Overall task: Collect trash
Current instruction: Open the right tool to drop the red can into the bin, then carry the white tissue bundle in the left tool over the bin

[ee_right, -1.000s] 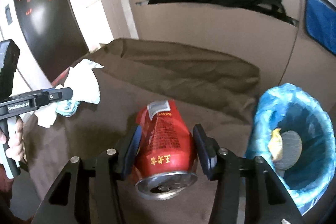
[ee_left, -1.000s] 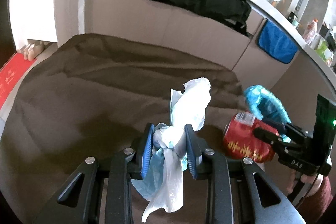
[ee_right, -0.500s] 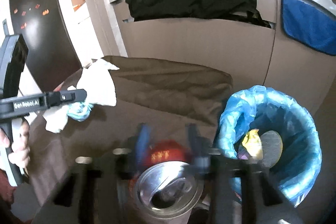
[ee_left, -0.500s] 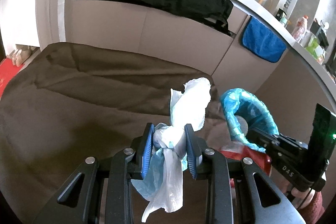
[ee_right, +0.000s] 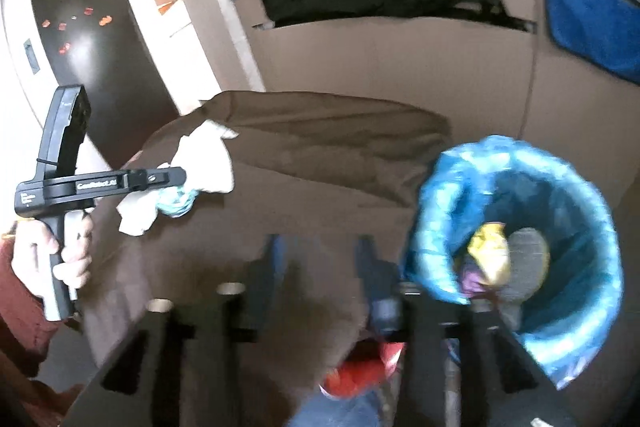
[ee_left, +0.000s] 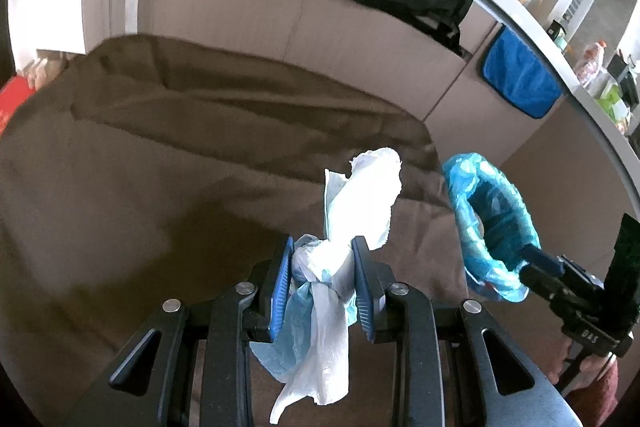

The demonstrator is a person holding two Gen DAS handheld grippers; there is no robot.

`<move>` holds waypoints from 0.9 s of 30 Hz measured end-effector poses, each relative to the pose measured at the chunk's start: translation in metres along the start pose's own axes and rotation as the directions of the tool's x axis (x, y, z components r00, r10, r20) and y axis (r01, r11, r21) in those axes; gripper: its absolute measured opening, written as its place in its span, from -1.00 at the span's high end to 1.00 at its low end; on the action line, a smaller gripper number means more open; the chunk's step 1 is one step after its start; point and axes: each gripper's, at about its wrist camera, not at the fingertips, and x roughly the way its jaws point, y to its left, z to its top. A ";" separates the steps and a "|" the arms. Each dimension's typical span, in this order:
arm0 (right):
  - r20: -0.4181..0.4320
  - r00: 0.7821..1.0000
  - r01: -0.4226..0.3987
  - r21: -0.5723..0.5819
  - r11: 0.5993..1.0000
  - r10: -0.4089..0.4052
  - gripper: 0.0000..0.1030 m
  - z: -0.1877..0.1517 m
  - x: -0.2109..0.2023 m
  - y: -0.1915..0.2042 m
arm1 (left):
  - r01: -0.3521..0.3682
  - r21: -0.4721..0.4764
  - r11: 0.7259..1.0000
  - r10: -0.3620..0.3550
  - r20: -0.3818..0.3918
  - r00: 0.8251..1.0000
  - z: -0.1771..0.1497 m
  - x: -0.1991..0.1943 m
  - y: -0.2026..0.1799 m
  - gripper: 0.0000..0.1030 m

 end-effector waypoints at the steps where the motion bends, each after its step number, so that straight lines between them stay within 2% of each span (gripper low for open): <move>1: 0.002 1.000 0.014 0.001 1.000 -0.014 0.10 -0.002 -0.001 -0.003 | -0.004 -0.005 1.000 0.004 -0.003 1.000 -0.001 0.002 0.001 0.42; 5: -0.027 0.998 0.058 0.009 0.998 -0.058 0.10 -0.010 -0.006 -0.009 | 0.014 -0.015 1.000 -0.014 -0.011 1.000 -0.003 0.004 0.000 0.42; 10: -0.059 0.992 0.109 0.002 0.994 -0.109 0.10 -0.035 -0.013 -0.011 | -0.005 -0.004 1.000 0.005 -0.025 1.000 -0.003 0.010 -0.002 0.42; 14: -0.073 0.992 0.102 0.061 0.993 -0.098 0.10 -0.045 -0.009 -0.023 | 0.002 0.004 1.000 -0.002 -0.039 0.999 -0.005 0.015 -0.006 0.42; 17: -0.089 0.994 0.070 0.096 0.993 -0.061 0.10 -0.046 -0.003 -0.026 | 0.002 0.020 1.000 -0.001 -0.035 0.999 -0.008 0.014 -0.010 0.42; 27: -0.034 0.998 0.047 0.092 0.995 -0.044 0.10 -0.038 0.000 -0.010 | -0.028 0.030 0.999 0.029 -0.029 0.999 -0.015 0.009 -0.014 0.42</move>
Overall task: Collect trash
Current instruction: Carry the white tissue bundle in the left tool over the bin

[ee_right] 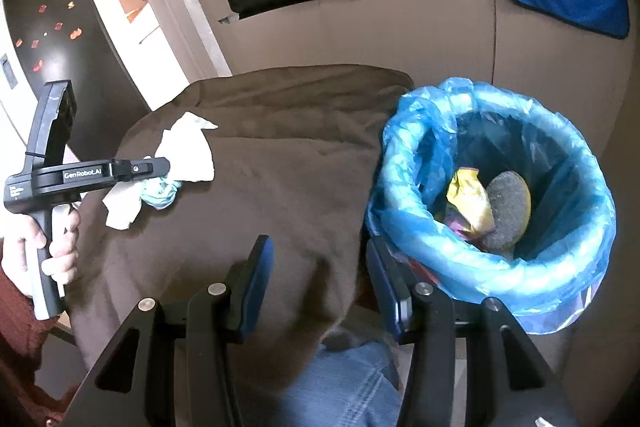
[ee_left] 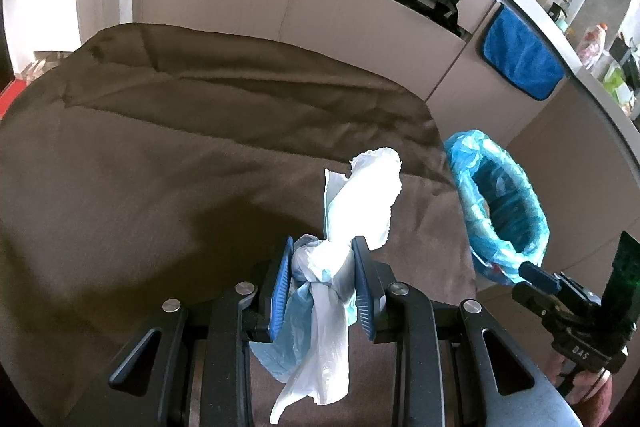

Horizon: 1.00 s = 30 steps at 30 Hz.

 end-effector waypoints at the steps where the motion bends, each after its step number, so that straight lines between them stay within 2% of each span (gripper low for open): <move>1: -0.001 1.000 0.004 -0.002 1.000 -0.004 0.10 -0.001 0.000 0.000 | -0.012 -0.002 1.000 0.012 -0.001 1.000 -0.002 -0.001 0.000 0.42; 5: -0.002 1.000 0.014 0.004 1.000 -0.014 0.10 -0.015 -0.007 -0.007 | -0.045 -0.032 0.998 0.045 0.014 0.999 -0.011 -0.007 -0.001 0.42; 10: -0.012 0.997 0.082 0.015 0.997 -0.082 0.10 -0.056 -0.023 -0.034 | -0.066 -0.057 0.996 0.068 0.033 0.997 -0.033 -0.014 -0.006 0.42; 16: -0.044 0.992 0.124 0.138 0.983 -0.119 0.10 -0.117 -0.029 -0.090 | -0.093 -0.062 0.994 0.096 0.036 0.995 -0.055 -0.016 -0.017 0.42; 19: -0.006 0.993 0.120 0.226 0.967 -0.122 0.10 -0.139 -0.037 -0.112 | -0.116 -0.042 0.992 0.117 0.021 0.993 -0.055 -0.012 -0.020 0.41; 21: 0.015 0.987 0.152 0.249 0.956 -0.161 0.10 -0.152 -0.038 -0.123 | -0.128 -0.050 0.991 0.129 0.019 0.991 -0.052 -0.009 -0.018 0.41; 24: -0.015 0.984 0.176 0.276 0.945 -0.179 0.10 -0.170 -0.021 -0.138 | -0.140 -0.063 0.988 0.141 0.016 0.990 -0.045 -0.005 -0.016 0.41; 27: -0.055 0.991 0.134 0.315 0.940 -0.123 0.10 -0.186 0.007 -0.145 | -0.143 -0.051 0.988 0.145 0.023 0.989 -0.041 -0.002 -0.016 0.41; 30: -0.120 0.989 0.118 0.315 0.942 -0.084 0.10 -0.197 0.044 -0.143 | -0.140 -0.054 0.989 0.141 0.024 0.990 -0.041 -0.001 -0.014 0.41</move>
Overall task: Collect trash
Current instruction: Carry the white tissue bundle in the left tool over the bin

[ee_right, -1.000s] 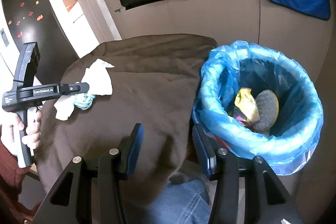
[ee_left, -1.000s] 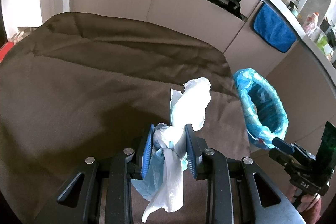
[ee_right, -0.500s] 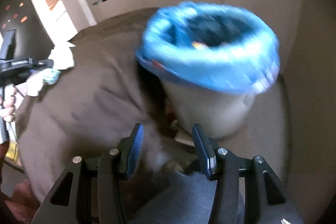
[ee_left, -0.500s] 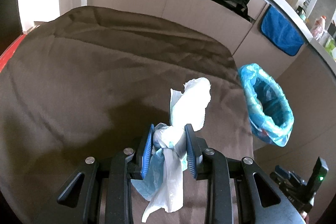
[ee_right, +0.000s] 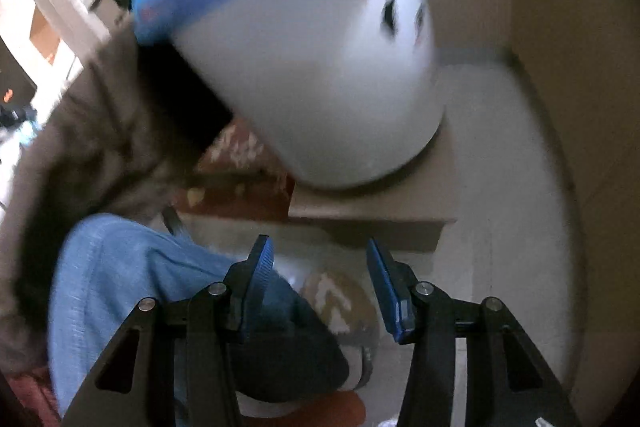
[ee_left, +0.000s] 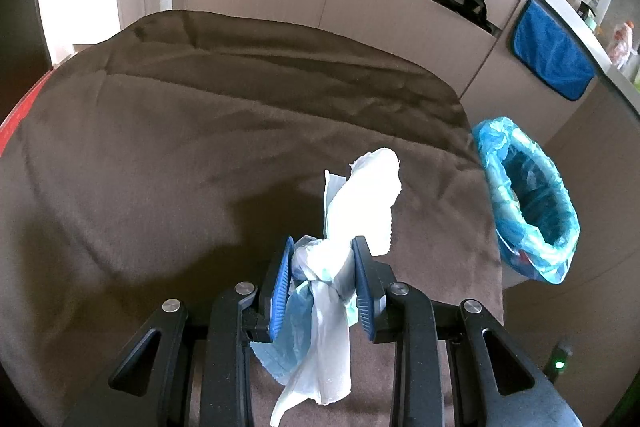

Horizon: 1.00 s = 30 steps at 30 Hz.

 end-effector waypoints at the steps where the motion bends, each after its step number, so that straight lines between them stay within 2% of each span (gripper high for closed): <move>1: -0.018 1.000 -0.017 0.007 1.000 0.017 0.11 -0.001 0.009 0.002 | -0.001 -0.002 1.000 0.001 0.000 1.000 0.000 -0.001 0.001 0.41; 4: 0.008 0.997 -0.071 0.000 0.998 0.071 0.11 0.002 0.007 0.010 | 0.002 0.013 1.000 -0.002 0.007 1.000 -0.002 -0.006 -0.001 0.41; 8: 0.068 0.996 -0.043 -0.111 0.993 0.051 0.11 0.022 -0.011 0.037 | 0.039 0.034 0.999 -0.040 0.025 0.999 -0.005 -0.010 -0.008 0.41; 14: 0.167 0.982 -0.059 -0.155 0.986 0.085 0.10 0.054 -0.064 0.070 | 0.117 0.024 0.993 -0.118 0.063 0.991 0.000 -0.020 -0.028 0.42; 19: 0.201 0.973 -0.065 -0.238 0.969 0.115 0.10 0.074 -0.096 0.111 | 0.115 0.082 0.990 -0.123 0.105 0.987 -0.006 -0.039 -0.050 0.42; 24: 0.176 0.980 -0.030 -0.336 0.941 0.095 0.10 0.081 -0.103 0.152 | 0.155 0.127 0.980 -0.170 0.111 0.979 -0.006 -0.061 -0.068 0.42; 30: 0.159 0.977 -0.087 -0.316 0.945 0.143 0.10 0.065 -0.114 0.167 | 0.185 0.166 0.968 -0.207 0.124 0.970 -0.010 -0.076 -0.083 0.42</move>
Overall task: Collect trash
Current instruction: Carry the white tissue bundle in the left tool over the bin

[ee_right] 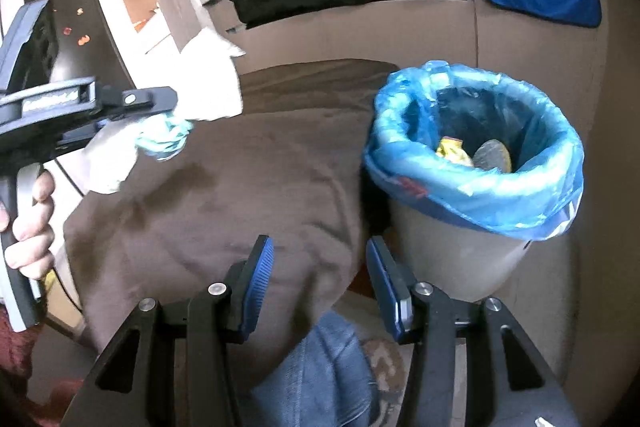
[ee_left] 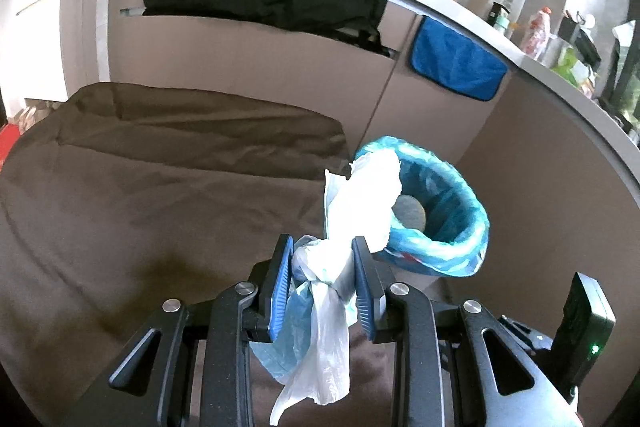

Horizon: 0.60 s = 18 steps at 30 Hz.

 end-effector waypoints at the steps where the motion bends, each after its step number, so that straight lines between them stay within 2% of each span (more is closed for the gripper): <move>1: 0.003 1.000 -0.003 0.002 1.000 0.003 0.10 -0.002 -0.003 0.002 | -0.001 0.003 1.000 0.001 0.002 1.000 -0.001 -0.001 -0.001 0.42; 6: -0.019 0.997 -0.076 0.033 0.997 0.076 0.09 0.002 -0.002 0.013 | 0.006 -0.068 0.998 -0.007 -0.019 1.000 -0.015 0.003 0.023 0.41; 10: -0.021 0.999 -0.044 -0.033 0.998 0.043 0.10 0.003 0.003 0.033 | 0.030 -0.158 0.987 -0.041 -0.069 0.997 -0.029 0.014 0.057 0.41; 13: -0.032 0.999 -0.039 -0.042 0.998 0.037 0.10 0.003 0.007 0.040 | 0.045 -0.210 0.977 -0.062 -0.078 0.995 -0.038 0.015 0.077 0.31; 15: -0.038 0.998 -0.053 -0.036 0.998 0.051 0.10 0.004 0.011 0.045 | 0.066 -0.238 0.969 -0.078 -0.040 0.996 -0.043 0.009 0.087 -0.19; 18: -0.031 0.998 -0.056 -0.072 0.996 0.053 0.10 0.008 0.014 0.062 | 0.100 -0.273 0.957 -0.098 0.022 0.995 -0.047 -0.003 0.102 -0.32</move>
